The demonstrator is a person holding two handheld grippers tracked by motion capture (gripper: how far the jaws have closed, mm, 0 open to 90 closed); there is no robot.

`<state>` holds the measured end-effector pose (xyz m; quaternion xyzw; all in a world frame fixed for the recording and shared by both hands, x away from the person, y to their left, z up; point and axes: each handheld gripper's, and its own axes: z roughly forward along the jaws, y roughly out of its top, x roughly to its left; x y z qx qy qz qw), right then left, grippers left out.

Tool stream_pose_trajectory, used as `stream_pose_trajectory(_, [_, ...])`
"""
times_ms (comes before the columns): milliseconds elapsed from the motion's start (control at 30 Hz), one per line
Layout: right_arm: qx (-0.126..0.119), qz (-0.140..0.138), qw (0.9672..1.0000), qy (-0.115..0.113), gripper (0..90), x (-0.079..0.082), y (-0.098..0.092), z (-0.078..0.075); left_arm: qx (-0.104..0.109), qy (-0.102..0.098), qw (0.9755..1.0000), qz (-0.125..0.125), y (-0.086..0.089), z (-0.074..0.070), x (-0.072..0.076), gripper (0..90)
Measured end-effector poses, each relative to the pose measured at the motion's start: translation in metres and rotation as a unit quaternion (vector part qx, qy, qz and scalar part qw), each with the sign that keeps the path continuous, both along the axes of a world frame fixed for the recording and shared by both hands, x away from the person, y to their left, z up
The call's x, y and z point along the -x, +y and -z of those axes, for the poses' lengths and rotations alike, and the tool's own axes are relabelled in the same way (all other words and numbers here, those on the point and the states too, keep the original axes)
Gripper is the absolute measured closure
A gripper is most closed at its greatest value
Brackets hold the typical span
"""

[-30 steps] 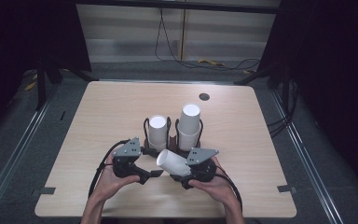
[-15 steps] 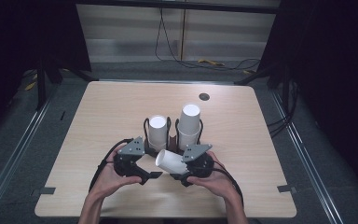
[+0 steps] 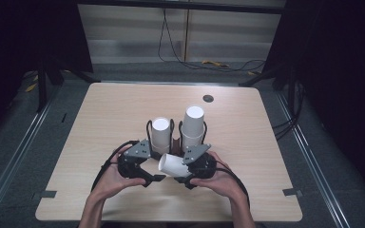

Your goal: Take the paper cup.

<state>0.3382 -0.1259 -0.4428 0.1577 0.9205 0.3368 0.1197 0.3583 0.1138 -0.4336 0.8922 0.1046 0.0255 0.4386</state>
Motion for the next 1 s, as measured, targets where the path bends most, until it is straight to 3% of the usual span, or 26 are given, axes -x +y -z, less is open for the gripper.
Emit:
stream_pose_trajectory(133, [0.021,-0.011,0.9997,0.0,24.5,-0.002,0.002,0.0,-0.006,0.007,1.0,0.004,-0.001,0.001,-0.001,23.9])
stream_pose_trajectory(300, [0.049,-0.016,0.9987,0.001,24.5,-0.004,0.008,-0.005,-0.01,0.009,0.9999,0.001,0.0,0.002,-0.003,20.2])
stream_pose_trajectory(733, [0.074,-0.027,0.9968,0.01,24.5,-0.006,0.016,-0.006,-0.029,0.014,0.9994,0.01,-0.003,0.002,-0.007,20.7])
stream_pose_trajectory(833, [0.085,-0.031,0.9958,0.015,24.5,-0.006,0.017,-0.005,-0.043,0.009,0.999,0.014,-0.005,0.001,-0.007,21.0])
stream_pose_trajectory(1000, [0.093,-0.033,0.995,0.014,24.4,-0.007,0.018,-0.005,-0.043,0.015,0.9987,0.023,-0.007,0.002,-0.008,24.4])
